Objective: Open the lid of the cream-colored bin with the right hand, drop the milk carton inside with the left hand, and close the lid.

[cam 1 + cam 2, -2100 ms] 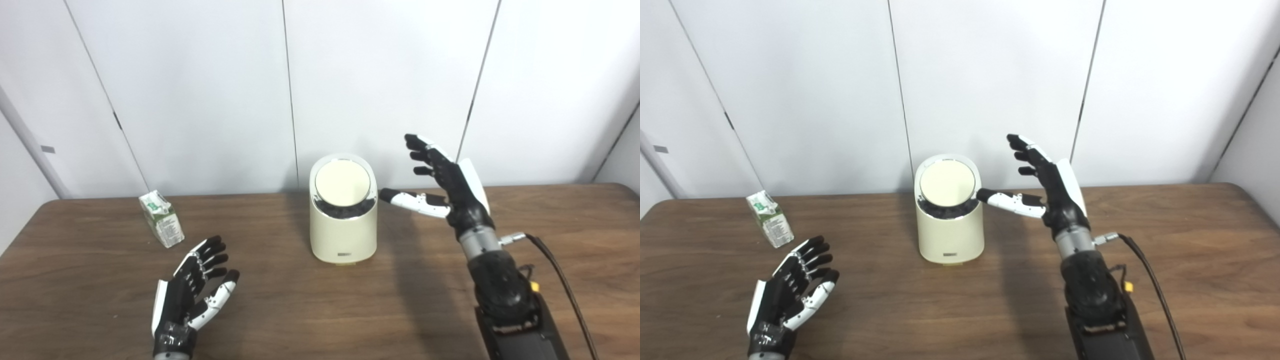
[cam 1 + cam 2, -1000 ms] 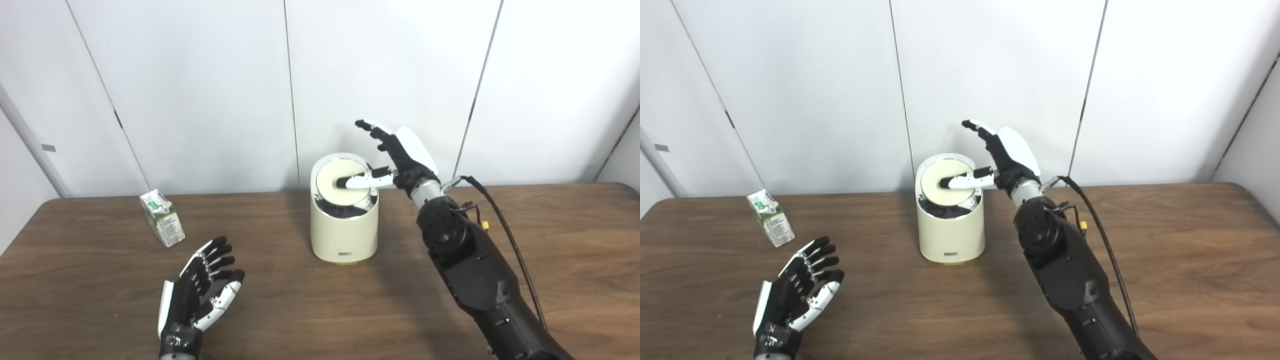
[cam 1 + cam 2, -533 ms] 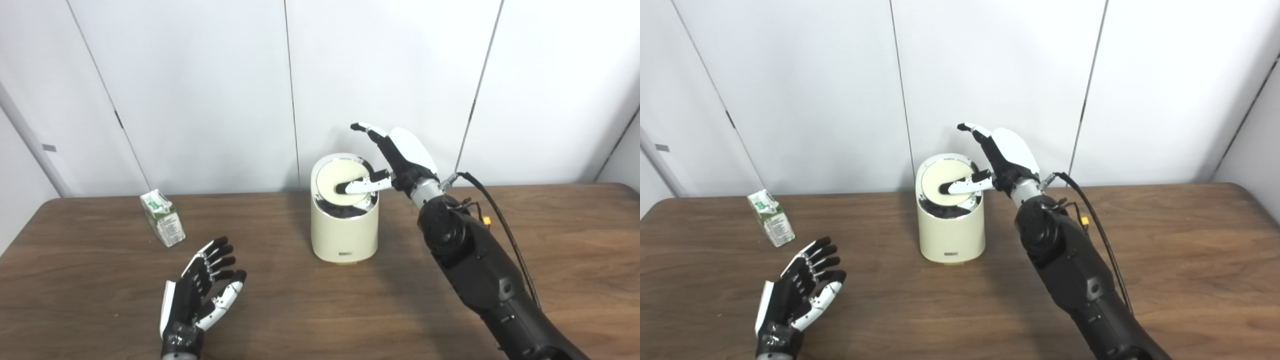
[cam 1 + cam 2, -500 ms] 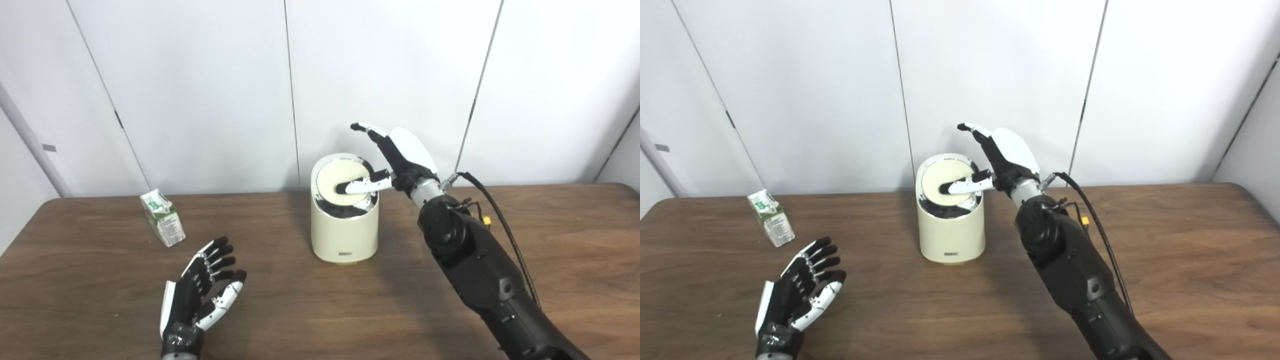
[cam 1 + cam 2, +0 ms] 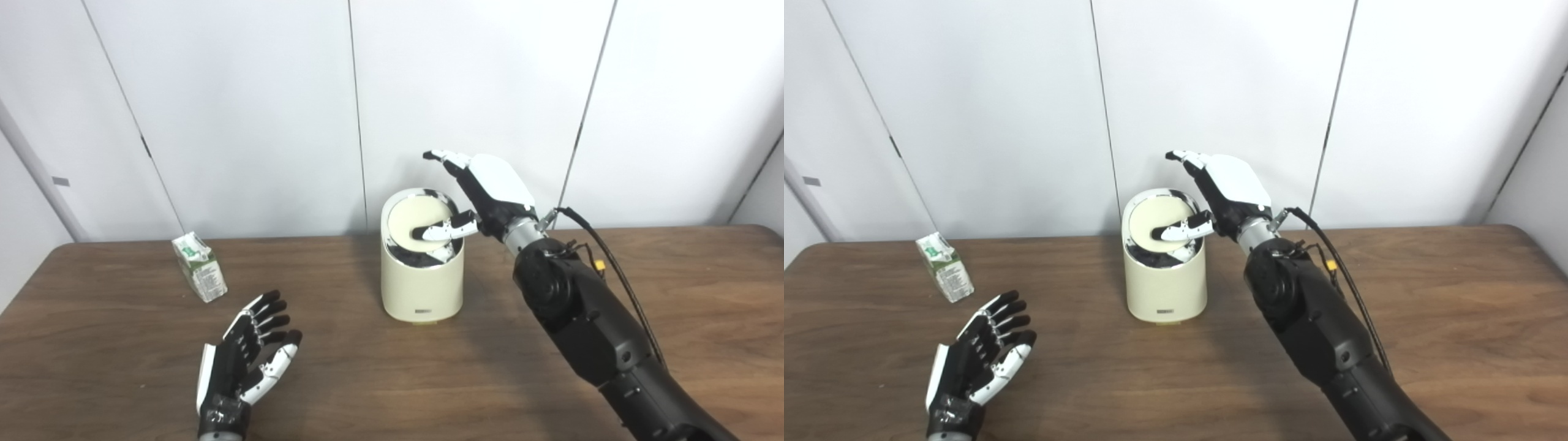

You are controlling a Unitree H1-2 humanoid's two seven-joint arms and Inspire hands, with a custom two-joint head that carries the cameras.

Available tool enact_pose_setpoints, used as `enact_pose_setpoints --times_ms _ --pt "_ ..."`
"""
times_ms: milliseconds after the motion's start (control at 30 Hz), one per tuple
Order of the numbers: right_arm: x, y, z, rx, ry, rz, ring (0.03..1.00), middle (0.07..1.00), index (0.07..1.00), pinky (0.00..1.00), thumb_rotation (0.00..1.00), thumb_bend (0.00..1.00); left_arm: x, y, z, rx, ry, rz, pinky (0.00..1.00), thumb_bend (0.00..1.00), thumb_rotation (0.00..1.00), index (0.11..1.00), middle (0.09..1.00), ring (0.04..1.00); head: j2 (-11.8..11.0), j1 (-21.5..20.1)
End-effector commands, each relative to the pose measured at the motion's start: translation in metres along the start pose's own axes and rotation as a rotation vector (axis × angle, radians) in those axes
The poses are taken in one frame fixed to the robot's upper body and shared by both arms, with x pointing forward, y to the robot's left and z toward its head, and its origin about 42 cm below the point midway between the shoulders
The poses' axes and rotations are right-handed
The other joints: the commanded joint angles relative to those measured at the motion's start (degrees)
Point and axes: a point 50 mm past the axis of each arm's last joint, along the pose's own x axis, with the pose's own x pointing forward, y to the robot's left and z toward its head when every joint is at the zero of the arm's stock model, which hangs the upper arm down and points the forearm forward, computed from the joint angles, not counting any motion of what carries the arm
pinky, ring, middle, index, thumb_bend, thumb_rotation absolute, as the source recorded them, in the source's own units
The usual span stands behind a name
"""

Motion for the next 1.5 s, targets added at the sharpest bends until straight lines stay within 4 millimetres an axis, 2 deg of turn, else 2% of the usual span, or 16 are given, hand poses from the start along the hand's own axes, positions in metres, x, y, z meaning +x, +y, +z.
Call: enact_pose_setpoints --times_ms 0,233,433,667,767,900,967,1067,1133,1200,1267,1367,1467 --pt "0.009 -0.013 0.003 -0.073 -0.016 -0.024 0.933 0.913 0.888 0.89 0.23 0.87 -0.019 -0.010 -0.021 -0.026 0.069 0.001 0.68 0.56 0.25 0.840 0.793 0.750 -0.03 0.02" --pt "0.010 -0.012 0.004 -0.054 -0.015 -0.029 0.936 0.916 0.892 0.89 0.23 0.86 -0.018 -0.012 -0.021 -0.038 0.071 -0.001 0.68 0.56 0.25 0.845 0.796 0.753 -0.18 0.15" --pt "0.006 -0.021 0.003 0.097 0.019 -0.045 0.926 0.914 0.898 0.87 0.29 0.81 -0.018 -0.013 -0.022 -0.032 0.071 -0.005 0.68 0.55 0.26 0.841 0.798 0.753 -0.23 0.36" --pt "-0.009 -0.035 -0.021 0.163 0.100 -0.093 0.920 0.924 0.907 0.82 0.34 0.71 -0.020 -0.015 -0.021 -0.025 0.078 -0.007 0.68 0.55 0.26 0.839 0.799 0.756 -0.12 0.68" --pt "-0.026 -0.041 -0.038 0.169 0.139 -0.117 0.906 0.920 0.906 0.77 0.35 0.67 -0.020 -0.015 -0.021 -0.006 0.080 -0.011 0.67 0.55 0.27 0.840 0.796 0.751 -0.09 0.63" --pt "-0.048 -0.042 -0.058 0.103 0.161 -0.147 0.871 0.892 0.889 0.74 0.37 0.67 -0.019 -0.014 -0.021 0.006 0.087 -0.015 0.67 0.53 0.27 0.839 0.794 0.747 -0.07 0.56" --pt "-0.059 -0.041 -0.069 0.106 0.174 -0.151 0.855 0.884 0.878 0.73 0.34 0.67 -0.019 -0.013 -0.022 0.009 0.090 -0.015 0.67 0.50 0.27 0.843 0.798 0.753 -0.08 0.46" --pt "-0.073 -0.038 -0.079 0.136 0.189 -0.149 0.861 0.887 0.878 0.72 0.33 0.64 -0.018 -0.013 -0.023 0.006 0.093 -0.012 0.68 0.46 0.22 0.847 0.800 0.756 -0.14 0.62" --pt "-0.083 -0.034 -0.086 0.142 0.199 -0.138 0.859 0.881 0.879 0.74 0.34 0.63 -0.018 -0.012 -0.023 0.015 0.095 -0.013 0.68 0.44 0.21 0.849 0.799 0.756 -0.22 0.78" --pt "-0.094 -0.029 -0.095 0.136 0.210 -0.119 0.894 0.892 0.887 0.80 0.38 0.62 -0.018 -0.012 -0.023 0.019 0.096 -0.013 0.69 0.41 0.20 0.853 0.797 0.757 -0.07 0.69" --pt "-0.099 -0.027 -0.098 0.135 0.213 -0.112 0.910 0.905 0.889 0.82 0.41 0.62 -0.018 -0.012 -0.022 0.019 0.096 -0.013 0.69 0.40 0.21 0.852 0.795 0.757 -0.07 0.69" --pt "-0.122 -0.017 -0.110 0.138 0.229 -0.081 0.894 0.899 0.894 0.81 0.44 0.62 -0.017 -0.011 -0.022 0.015 0.095 -0.013 0.70 0.38 0.16 0.854 0.797 0.761 -0.05 0.60" --pt "-0.135 -0.011 -0.112 0.166 0.241 -0.076 0.886 0.898 0.899 0.80 0.47 0.61 -0.017 -0.010 -0.022 0.005 0.096 -0.013 0.70 0.37 0.15 0.859 0.801 0.765 0.01 0.50"
